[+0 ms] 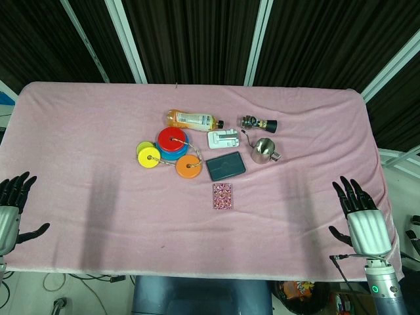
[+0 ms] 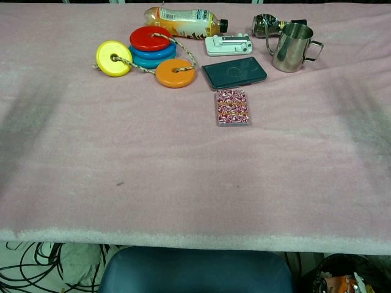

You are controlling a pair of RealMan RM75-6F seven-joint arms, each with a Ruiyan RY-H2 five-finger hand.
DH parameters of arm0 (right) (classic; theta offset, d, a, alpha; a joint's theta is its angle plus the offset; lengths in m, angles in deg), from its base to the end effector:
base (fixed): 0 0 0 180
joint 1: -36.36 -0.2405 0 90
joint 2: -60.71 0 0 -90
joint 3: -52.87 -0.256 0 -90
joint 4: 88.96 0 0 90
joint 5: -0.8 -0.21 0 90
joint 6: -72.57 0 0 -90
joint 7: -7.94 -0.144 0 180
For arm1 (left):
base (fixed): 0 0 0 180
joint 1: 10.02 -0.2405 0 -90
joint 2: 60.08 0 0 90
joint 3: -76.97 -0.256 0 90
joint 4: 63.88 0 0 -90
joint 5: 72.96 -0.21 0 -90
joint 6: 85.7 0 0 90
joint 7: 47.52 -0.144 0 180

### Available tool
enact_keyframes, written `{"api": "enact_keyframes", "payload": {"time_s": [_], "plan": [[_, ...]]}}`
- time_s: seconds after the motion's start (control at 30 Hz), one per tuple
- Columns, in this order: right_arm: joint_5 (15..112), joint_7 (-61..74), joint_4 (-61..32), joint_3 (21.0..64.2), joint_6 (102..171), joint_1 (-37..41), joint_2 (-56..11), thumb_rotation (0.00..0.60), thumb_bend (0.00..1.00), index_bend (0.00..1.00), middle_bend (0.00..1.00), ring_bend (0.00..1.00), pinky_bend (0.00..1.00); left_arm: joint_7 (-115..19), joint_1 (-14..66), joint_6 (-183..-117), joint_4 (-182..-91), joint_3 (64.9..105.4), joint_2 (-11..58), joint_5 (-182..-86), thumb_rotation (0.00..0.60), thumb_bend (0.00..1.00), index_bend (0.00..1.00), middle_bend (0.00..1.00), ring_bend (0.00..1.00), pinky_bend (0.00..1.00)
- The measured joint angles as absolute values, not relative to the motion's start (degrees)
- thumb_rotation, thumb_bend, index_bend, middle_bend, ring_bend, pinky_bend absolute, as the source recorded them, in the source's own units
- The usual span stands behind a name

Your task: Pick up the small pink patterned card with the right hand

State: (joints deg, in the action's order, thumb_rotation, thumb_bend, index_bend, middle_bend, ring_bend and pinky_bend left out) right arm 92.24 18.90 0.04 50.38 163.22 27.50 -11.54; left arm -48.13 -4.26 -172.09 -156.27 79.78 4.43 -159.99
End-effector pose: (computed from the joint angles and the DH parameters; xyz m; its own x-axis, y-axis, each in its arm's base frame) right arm -0.2782 -0.1981 0.1262 0.4799 0.1339 0.8671 -0.8556 -0.1470 0.4963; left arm -0.3037 0.1855 0.1587 0.3986 -0.0257 0.9168 0.9158 -0.0426 -0.3993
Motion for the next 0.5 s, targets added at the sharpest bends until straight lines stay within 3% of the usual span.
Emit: {"api": "enact_keyframes", "payload": {"time_s": [0.5], "plan": [[92.67,20.09,3.0,49.75,161.2,26.81,-11.47,0.6,0.09,0.0,0.0,0.0,0.23,-47.44,-4.52,-172.21,-156.34,79.89,4.14,-159.48,0.6,0.0,0.0,0.0,0.0,0.0]]}}
